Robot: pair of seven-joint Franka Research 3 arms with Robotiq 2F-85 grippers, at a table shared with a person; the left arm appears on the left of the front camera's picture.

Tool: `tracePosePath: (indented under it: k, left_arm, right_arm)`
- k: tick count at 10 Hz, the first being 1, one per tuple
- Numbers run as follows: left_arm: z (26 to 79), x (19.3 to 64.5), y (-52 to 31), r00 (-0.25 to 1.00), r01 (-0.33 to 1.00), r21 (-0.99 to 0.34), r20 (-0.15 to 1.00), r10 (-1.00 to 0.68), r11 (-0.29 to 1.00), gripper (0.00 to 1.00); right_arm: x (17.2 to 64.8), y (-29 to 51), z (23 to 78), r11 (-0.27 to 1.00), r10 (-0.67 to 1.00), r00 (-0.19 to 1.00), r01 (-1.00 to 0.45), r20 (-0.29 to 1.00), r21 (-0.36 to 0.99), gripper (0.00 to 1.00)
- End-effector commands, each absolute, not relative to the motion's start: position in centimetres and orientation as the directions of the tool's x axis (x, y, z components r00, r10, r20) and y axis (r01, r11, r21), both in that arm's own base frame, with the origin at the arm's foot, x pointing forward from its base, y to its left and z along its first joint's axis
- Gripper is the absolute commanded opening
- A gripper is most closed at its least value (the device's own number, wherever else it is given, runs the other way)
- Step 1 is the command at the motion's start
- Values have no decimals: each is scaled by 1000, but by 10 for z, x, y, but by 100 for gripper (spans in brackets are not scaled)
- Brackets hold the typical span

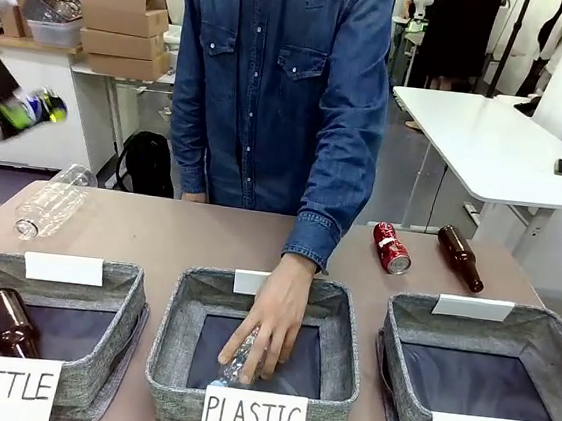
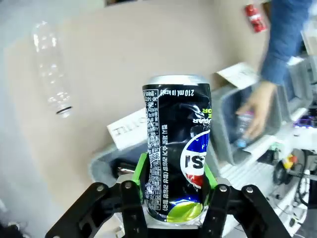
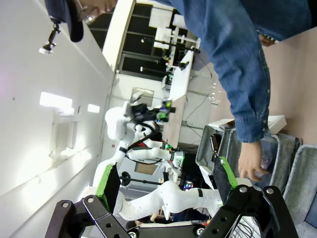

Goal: Sort the can waste into the basket.
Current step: Pick up the can waste from the table and place it in the right Fabric basket.

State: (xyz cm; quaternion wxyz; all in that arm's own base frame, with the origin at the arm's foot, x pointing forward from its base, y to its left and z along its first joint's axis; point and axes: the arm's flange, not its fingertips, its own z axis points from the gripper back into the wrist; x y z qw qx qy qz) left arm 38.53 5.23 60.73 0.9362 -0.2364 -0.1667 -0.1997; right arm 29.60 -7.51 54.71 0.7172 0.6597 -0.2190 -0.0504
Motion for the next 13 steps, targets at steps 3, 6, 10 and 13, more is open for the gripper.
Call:
tracePosePath:
  k: [3,6,10,13]
  left_arm:
    - [633,270,35,693,709,-452,588,-417,541,0]
    - [609,243,-27,524,849,-285,557,-644,445,0]
    - [600,235,-65,480,877,-280,512,-712,390,0]
    - [600,235,-65,480,877,-280,512,-712,390,0]
  right_arm:
    - [300,-74,548,113,-364,890,-251,276,961,100]
    - [300,-74,548,113,-364,890,-251,276,961,100]
    - [300,-74,548,113,-364,890,-251,276,961,100]
    - [300,-74,548,113,-364,890,-251,276,961,100]
